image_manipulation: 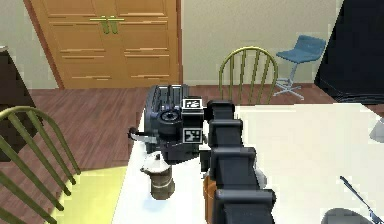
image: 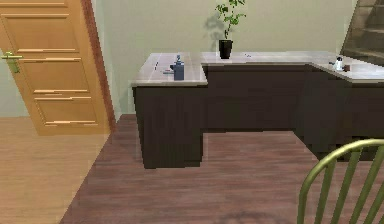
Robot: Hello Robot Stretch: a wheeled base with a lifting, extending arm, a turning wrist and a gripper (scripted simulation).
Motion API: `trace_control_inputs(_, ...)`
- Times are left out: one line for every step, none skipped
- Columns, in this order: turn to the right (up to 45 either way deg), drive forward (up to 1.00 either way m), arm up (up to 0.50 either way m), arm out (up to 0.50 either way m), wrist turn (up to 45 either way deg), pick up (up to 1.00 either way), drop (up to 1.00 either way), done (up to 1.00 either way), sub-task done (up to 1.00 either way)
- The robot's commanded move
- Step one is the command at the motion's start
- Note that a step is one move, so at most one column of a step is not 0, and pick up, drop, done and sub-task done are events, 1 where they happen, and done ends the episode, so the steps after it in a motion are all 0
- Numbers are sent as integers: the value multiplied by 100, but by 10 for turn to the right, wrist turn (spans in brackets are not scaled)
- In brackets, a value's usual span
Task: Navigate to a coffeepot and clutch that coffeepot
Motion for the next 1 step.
trace_control_inputs(0, 0, -30, 0, 0, 0, 0, 0, 0)
